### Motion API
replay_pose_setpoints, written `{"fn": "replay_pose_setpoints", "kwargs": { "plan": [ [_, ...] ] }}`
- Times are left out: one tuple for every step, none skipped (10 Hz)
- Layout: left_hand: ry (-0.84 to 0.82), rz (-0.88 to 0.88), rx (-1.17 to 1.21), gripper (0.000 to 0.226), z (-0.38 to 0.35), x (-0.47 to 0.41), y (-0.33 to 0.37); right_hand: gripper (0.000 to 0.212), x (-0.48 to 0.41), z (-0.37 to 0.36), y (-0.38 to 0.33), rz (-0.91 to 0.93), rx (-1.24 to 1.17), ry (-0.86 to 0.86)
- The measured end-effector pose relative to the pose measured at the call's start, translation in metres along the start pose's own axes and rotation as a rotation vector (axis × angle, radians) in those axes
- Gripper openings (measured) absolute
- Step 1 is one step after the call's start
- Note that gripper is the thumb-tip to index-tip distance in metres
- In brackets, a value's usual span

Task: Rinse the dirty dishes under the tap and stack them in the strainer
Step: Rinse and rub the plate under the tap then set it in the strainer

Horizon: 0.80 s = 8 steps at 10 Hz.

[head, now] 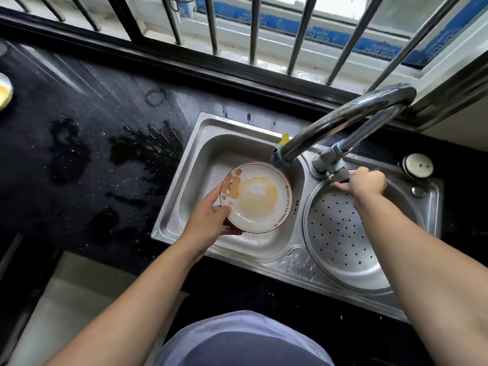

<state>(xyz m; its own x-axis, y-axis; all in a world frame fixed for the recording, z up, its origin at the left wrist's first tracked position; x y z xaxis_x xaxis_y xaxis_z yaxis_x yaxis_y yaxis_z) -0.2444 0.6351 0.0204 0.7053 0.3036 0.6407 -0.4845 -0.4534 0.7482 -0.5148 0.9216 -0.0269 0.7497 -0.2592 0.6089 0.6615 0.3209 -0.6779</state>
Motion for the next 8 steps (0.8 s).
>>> {"fn": "replay_pose_setpoints", "kwargs": {
  "plan": [
    [0.011,0.002,0.003,0.063,0.002,-0.001,0.0,0.012,0.0,-0.002,0.004,-0.034,-0.035,-0.01],
    [0.014,0.005,0.01,0.063,0.003,-0.001,0.002,0.012,0.003,-0.002,0.006,-0.033,-0.05,-0.026],
    [0.01,0.004,-0.003,0.065,0.003,-0.002,0.005,0.013,0.002,-0.002,0.005,-0.024,-0.045,-0.018],
    [0.01,0.005,0.005,0.065,0.004,-0.003,0.007,0.032,0.009,0.0,0.004,-0.089,-0.014,0.053],
    [0.014,0.003,0.001,0.064,0.006,-0.004,0.007,0.046,0.038,-0.005,0.001,-0.137,0.079,-0.007],
    [0.013,-0.012,-0.001,0.068,0.006,-0.003,0.006,0.049,0.092,-0.009,0.0,0.099,0.606,0.028],
    [0.012,-0.013,0.001,0.066,0.008,-0.001,0.001,0.041,0.182,-0.024,0.008,0.687,0.709,-0.018],
    [0.032,-0.017,-0.004,0.062,0.011,-0.001,-0.004,0.034,0.253,-0.05,0.022,1.074,0.767,-0.2]
  ]
}}
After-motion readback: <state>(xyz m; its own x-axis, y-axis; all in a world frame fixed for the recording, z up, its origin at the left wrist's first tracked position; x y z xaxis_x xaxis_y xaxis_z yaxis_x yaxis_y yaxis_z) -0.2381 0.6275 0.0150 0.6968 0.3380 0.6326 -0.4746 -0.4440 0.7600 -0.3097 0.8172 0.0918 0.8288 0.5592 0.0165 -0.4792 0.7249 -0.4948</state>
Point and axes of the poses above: each hand's wrist, its own x-axis away from the middle knuckle, its own z-axis out of the back of the hand, y = z × x, the point moved 4 cm from there along -x, towards the middle knuckle, and after that the axes turned 7 degrees about x, right-handed, at the moved point
